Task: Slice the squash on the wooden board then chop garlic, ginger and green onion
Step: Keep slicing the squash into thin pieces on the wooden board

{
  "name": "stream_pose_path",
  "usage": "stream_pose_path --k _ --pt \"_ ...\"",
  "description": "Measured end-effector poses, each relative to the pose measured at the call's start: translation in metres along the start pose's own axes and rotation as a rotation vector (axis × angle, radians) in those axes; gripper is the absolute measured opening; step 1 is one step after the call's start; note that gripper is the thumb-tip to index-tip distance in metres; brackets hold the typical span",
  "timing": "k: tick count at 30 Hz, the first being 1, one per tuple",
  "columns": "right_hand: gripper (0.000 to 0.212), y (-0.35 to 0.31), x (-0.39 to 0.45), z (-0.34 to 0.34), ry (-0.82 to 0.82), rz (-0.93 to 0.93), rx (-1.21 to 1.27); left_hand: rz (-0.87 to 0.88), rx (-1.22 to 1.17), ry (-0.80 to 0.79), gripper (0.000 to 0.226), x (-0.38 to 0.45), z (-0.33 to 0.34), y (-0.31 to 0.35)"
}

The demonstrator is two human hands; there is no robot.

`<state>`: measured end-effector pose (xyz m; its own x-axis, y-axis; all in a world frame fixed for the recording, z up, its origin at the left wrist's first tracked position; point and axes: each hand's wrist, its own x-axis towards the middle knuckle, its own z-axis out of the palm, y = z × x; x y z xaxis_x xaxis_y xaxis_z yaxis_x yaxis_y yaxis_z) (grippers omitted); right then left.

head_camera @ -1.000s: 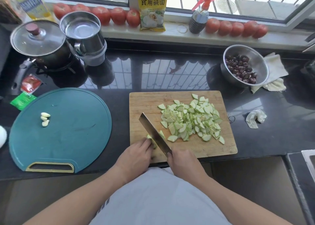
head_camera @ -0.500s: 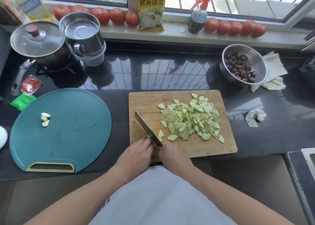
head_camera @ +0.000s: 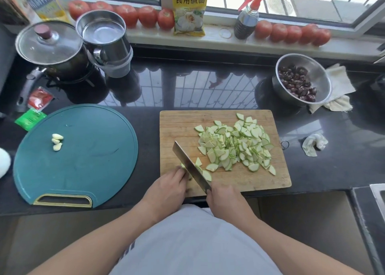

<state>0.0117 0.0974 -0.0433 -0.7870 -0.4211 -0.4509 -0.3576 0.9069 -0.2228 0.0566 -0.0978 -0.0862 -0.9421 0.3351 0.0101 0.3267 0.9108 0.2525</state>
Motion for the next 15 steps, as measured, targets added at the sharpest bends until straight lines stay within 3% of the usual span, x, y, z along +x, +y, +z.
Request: stream_pose_path --k 8,12,15 --pt "0.015 -0.010 0.011 -0.003 -0.047 -0.021 -0.110 0.012 0.030 -0.011 0.037 0.002 0.002 -0.002" --pt "0.014 -0.027 0.034 -0.010 0.020 -0.018 0.033 0.046 0.062 -0.033 0.045 0.003 0.005 -0.002" --pt "0.018 -0.030 0.033 -0.014 0.071 -0.061 0.058 0.051 0.056 -0.029 0.038 0.003 0.004 -0.002"
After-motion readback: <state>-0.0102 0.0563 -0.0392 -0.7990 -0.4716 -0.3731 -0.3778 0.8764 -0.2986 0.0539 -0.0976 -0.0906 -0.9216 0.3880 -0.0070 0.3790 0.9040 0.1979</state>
